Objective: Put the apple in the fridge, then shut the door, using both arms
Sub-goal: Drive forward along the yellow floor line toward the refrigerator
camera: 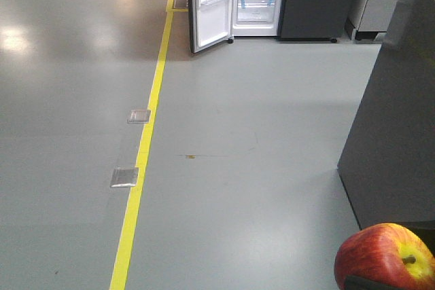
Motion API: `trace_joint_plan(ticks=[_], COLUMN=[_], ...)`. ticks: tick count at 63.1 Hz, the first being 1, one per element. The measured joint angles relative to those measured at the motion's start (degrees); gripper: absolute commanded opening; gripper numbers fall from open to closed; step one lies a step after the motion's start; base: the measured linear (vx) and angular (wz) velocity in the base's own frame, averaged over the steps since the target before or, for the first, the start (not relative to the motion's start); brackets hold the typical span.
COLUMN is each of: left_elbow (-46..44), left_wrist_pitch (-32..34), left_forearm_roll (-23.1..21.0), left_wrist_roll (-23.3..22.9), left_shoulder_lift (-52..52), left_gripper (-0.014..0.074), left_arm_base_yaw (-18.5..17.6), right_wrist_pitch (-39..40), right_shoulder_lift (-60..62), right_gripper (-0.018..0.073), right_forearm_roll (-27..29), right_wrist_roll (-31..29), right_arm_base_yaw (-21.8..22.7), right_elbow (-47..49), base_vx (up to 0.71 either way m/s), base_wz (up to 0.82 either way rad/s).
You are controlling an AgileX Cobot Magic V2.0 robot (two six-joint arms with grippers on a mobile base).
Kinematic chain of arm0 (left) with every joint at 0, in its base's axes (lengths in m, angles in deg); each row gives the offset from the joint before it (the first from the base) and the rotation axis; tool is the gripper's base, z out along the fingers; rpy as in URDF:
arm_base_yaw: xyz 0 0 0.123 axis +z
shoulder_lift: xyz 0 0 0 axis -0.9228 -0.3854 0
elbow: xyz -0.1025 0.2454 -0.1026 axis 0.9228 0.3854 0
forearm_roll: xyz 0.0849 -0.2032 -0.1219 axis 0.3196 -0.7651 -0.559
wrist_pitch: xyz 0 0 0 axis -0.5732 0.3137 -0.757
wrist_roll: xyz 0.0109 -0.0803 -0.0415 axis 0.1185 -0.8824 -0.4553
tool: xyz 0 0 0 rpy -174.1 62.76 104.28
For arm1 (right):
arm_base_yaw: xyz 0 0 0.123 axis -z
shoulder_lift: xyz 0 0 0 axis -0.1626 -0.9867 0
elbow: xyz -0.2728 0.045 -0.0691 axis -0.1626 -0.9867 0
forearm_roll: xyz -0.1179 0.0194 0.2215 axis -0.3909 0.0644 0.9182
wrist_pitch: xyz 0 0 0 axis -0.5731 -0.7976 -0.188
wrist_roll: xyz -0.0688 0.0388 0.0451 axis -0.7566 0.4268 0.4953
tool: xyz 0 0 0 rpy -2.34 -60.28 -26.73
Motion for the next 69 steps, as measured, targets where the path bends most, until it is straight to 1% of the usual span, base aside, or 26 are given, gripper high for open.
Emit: trace_joint_plan(ticks=[69], left_elbow=[0.0], left_wrist_pitch=[0.0], left_forearm_roll=[0.0], left_wrist_roll=[0.0], left_shoulder_lift=[0.0], left_gripper=[-0.0006], left_arm_base_yaw=[0.0], right_wrist_pitch=[0.0], right_shoulder_lift=[0.0], right_gripper=[0.0361], right_forearm_roll=[0.0], right_wrist_roll=[0.0], right_arm_base_yaw=[0.0], right_elbow=[0.0], base_vx=[0.26], base_wz=[-0.03])
